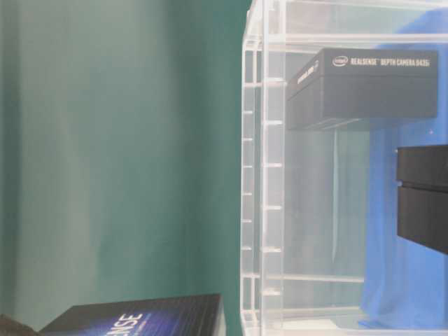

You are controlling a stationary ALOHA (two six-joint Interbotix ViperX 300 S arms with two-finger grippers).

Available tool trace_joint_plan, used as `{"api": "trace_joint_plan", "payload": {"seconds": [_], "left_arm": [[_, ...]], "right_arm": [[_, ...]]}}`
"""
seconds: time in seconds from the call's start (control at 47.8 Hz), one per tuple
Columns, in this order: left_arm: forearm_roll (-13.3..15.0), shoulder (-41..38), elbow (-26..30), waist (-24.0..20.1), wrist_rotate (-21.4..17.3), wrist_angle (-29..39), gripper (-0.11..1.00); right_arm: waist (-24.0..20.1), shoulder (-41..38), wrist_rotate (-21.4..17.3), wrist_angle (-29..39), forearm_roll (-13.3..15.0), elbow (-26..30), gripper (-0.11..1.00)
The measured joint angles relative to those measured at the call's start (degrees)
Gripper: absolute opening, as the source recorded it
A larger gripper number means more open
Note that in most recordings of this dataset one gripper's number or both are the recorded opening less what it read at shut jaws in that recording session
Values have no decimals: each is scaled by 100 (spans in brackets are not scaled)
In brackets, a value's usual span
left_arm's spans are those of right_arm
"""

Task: Take the box out of the case with the left arm.
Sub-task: 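Carry the held box forward out of the case to the left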

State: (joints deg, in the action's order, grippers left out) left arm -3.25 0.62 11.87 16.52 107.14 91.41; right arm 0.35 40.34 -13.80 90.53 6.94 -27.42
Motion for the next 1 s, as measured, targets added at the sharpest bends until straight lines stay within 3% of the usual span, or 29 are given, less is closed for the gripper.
{"api": "trace_joint_plan", "payload": {"seconds": [0.272,0.544,1.004], "left_arm": [[-35,0,-88,-9,18,0,59],[-79,0,-747,0,158,-264,59],[-158,-9,-2452,0,369,-2004,59]], "right_arm": [[0,-9,0,0,0,0,0],[0,-9,0,0,0,0,0],[0,-9,0,0,0,0,0]]}}
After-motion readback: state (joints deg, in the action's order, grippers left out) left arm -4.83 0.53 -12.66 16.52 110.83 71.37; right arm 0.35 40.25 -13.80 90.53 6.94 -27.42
